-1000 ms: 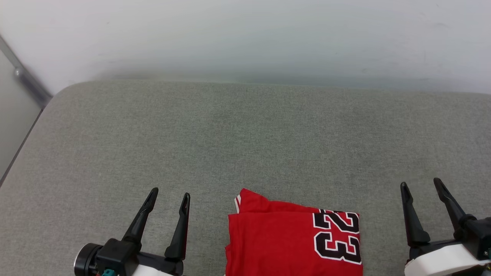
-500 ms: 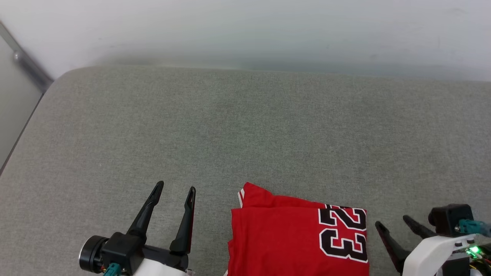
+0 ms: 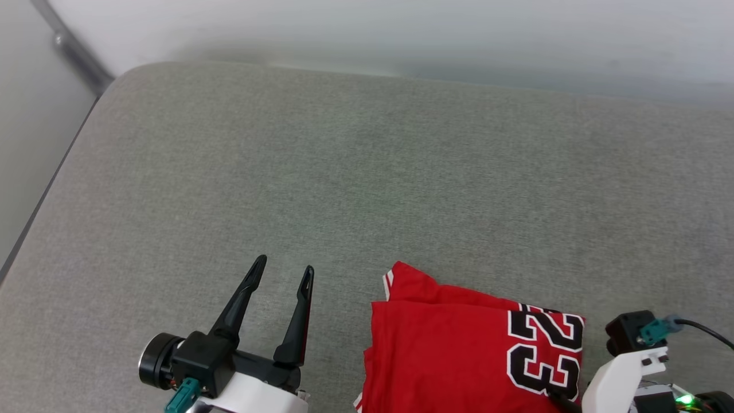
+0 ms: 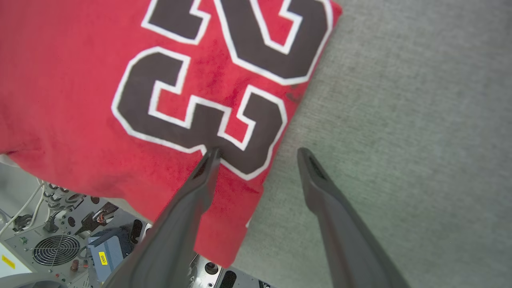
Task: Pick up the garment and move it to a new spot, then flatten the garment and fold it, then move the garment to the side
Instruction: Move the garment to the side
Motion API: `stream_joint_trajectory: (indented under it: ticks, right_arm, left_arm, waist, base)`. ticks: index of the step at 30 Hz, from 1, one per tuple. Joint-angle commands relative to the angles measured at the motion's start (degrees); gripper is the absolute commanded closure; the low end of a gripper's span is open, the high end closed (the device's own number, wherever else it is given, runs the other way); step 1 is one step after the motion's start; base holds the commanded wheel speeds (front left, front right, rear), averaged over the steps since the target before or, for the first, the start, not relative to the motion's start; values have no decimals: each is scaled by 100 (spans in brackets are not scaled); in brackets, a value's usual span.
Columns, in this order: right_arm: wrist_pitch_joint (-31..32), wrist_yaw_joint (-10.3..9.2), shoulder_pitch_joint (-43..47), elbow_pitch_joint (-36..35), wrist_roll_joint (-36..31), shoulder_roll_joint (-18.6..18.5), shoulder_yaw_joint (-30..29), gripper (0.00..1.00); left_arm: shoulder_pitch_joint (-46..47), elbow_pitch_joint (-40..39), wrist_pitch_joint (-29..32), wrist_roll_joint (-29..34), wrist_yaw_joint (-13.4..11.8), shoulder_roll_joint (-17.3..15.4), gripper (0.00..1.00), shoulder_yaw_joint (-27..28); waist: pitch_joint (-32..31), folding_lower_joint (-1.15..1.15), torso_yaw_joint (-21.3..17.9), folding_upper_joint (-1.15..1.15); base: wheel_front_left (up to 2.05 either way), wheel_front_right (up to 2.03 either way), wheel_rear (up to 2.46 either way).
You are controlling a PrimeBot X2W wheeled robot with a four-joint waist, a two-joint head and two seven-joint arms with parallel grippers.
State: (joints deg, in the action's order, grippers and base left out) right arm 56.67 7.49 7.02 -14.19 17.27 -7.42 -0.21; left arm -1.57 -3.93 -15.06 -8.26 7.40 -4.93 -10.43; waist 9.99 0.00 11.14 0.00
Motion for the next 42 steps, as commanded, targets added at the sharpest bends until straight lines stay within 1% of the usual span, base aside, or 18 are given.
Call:
stream_joint_trajectory:
  ticks: [1,3,8,13,14,15,18,22,24,27,32,33,34,36,38,42]
  right_arm:
    - [29,0,-89,82,-84,51,15,0]
    - [73,0,-159,319,-111,154,57,0]
    - [9,0,-249,752,-214,280,272,0]
    - [3,8,-274,1295,-359,278,618,0]
    - [1,9,-279,1396,-399,256,702,47]
    - [-23,9,-291,1480,-422,239,771,100]
    - [-164,6,-365,1595,-493,157,830,100]
    - [-411,-6,-622,1558,-679,-58,817,100]
    - [-494,-13,-770,1490,-913,-301,891,100]
    - [-539,-13,-987,1323,-1157,-685,1154,100]
    - [-441,-4,-1550,906,-1336,-1569,1748,100]
    - [-370,-4,-1777,760,-1310,-1990,1997,100]
    - [-338,-3,-1899,689,-1271,-2204,2108,100]
    - [-309,-3,-2149,612,-1212,-2584,2213,100]
    - [-366,-3,-2399,592,-1157,-2884,2222,100]
    - [-611,-3,-2779,807,-1206,-3425,2101,100]
  left_arm:
    - [93,4,-14,12,9,12,0,-7]
    - [102,22,-14,11,9,22,0,-30]
    - [159,22,-14,9,9,33,0,-83]
    - [203,44,-14,27,9,30,0,-120]
    - [207,51,-14,35,9,27,0,-126]
    - [208,57,-14,44,9,25,0,-135]
    - [206,73,-14,51,9,18,0,-138]
    - [162,106,-14,25,9,-27,0,-268]
    - [142,86,-14,30,8,-46,0,-290]
    - [140,58,-13,27,9,-4,0,-355]
    - [280,19,-14,99,9,16,0,-587]
    - [355,-18,-13,141,9,5,0,-661]
    - [403,-56,-13,162,9,1,0,-703]
    - [515,-123,-13,194,9,2,0,-749]
    - [641,-186,-13,224,9,-16,0,-796]
    - [920,-306,-14,291,9,-121,0,-954]
  waist:
    - [58,0,91,0]
    - [103,0,182,0]
    - [192,0,285,0]
    - [241,0,327,0]
    - [249,0,328,0]
    - [254,0,327,0]
    - [226,0,298,0]
    - [135,0,154,0]
    - [108,0,19,0]
    - [97,0,-253,0]
    - [240,0,-860,0]
    - [369,0,-1142,0]
    - [460,0,-1295,0]
    - [643,0,-1546,0]
    - [847,0,-1776,0]
    - [1252,0,-2139,0]
  base:
    - [0,0,0]
    - [0,0,0]
    - [0,0,0]
    - [0,0,0]
    - [0,0,0]
    - [0,0,0]
    - [0,0,0]
    - [0,0,0]
    - [0,0,0]
    - [0,0,0]
    - [0,0,0]
    - [0,0,0]
    - [0,0,0]
    - [0,0,0]
    - [0,0,0]
    - [0,0,0]
